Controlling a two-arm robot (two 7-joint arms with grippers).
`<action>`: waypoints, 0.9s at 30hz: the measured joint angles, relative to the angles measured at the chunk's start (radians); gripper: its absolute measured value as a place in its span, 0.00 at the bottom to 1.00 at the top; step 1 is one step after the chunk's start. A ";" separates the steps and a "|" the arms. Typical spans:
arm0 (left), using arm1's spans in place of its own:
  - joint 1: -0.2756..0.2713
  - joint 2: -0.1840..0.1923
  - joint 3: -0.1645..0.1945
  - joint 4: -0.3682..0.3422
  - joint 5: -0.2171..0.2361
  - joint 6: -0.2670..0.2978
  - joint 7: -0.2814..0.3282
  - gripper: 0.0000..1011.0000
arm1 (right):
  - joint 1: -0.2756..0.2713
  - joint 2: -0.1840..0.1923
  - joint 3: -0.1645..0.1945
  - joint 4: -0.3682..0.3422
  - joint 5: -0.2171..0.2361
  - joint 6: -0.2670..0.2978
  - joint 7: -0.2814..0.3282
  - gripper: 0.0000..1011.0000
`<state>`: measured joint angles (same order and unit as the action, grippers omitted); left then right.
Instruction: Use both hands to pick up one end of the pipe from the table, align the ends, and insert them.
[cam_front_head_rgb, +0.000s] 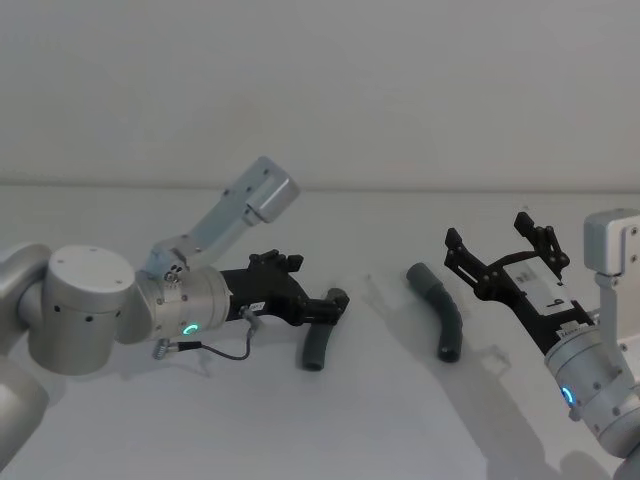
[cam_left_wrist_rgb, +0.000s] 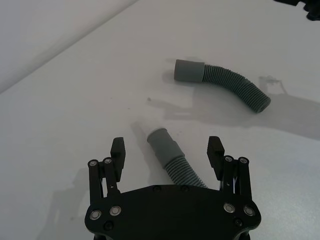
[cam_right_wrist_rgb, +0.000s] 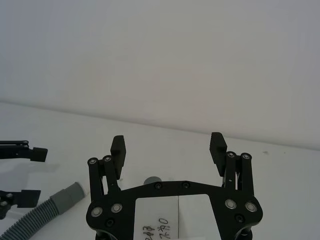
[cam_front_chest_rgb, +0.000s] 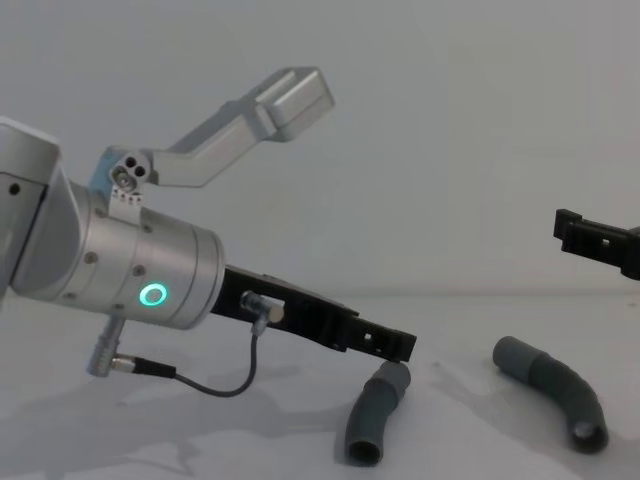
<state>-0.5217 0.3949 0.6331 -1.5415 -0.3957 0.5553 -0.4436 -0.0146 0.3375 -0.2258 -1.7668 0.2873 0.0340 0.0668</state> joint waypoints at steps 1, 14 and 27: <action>-0.001 -0.001 0.001 0.001 0.002 0.003 0.002 0.99 | 0.000 0.000 0.000 0.000 0.000 0.000 0.000 0.99; -0.024 -0.028 0.027 0.034 0.027 0.047 0.013 0.99 | 0.000 0.000 0.000 0.000 0.000 0.000 0.000 0.99; -0.043 -0.047 0.046 0.077 0.044 0.062 -0.007 0.99 | 0.000 0.000 0.000 0.000 0.000 0.000 0.000 0.99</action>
<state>-0.5652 0.3474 0.6796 -1.4644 -0.3518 0.6170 -0.4504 -0.0146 0.3375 -0.2258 -1.7668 0.2874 0.0341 0.0668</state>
